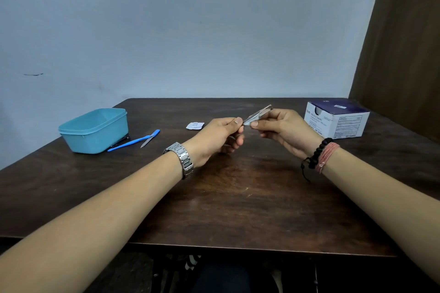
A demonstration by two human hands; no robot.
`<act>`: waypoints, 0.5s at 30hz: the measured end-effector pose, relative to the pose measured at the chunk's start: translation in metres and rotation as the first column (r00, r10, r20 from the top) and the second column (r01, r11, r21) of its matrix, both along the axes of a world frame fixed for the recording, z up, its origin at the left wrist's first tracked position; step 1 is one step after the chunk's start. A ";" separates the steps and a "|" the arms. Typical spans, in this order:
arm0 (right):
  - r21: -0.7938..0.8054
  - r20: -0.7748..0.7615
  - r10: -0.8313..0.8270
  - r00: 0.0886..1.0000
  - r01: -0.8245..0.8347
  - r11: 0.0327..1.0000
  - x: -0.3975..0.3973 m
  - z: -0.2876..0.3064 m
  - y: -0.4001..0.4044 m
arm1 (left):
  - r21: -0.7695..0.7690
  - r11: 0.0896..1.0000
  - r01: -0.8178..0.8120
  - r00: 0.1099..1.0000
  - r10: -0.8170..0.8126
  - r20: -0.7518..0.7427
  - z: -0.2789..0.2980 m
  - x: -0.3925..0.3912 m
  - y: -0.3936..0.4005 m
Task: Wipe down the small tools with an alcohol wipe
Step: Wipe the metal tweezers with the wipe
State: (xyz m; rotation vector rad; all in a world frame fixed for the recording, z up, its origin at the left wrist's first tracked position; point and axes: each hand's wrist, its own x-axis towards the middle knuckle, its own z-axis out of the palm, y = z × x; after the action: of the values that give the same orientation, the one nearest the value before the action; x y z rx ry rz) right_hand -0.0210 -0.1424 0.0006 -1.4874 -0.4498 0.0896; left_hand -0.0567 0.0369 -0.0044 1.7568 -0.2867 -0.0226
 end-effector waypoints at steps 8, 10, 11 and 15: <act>0.071 -0.012 0.096 0.995 -0.095 0.993 -0.007 0.001 0.003 | -0.036 0.999 -0.018 0.999 0.017 -0.044 0.001 -0.001 0.000; 0.086 -0.005 0.121 0.993 -0.120 0.989 -0.008 0.001 0.004 | -0.039 0.999 -0.028 0.999 0.027 -0.044 0.001 0.000 0.001; 0.089 0.000 0.133 0.991 -0.132 0.987 -0.009 0.001 0.004 | -0.038 0.999 -0.033 0.999 0.031 -0.042 0.001 0.000 0.001; 0.100 -0.003 0.129 0.992 -0.128 0.987 -0.010 0.001 0.006 | -0.027 0.999 -0.042 0.999 0.041 -0.032 0.001 -0.002 0.000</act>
State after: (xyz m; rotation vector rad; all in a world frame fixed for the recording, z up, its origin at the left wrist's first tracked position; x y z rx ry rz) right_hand -0.0313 -0.1367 0.0019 -1.3584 -0.5353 0.1736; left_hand -0.0583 0.0366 -0.0033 1.7325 -0.2264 -0.0157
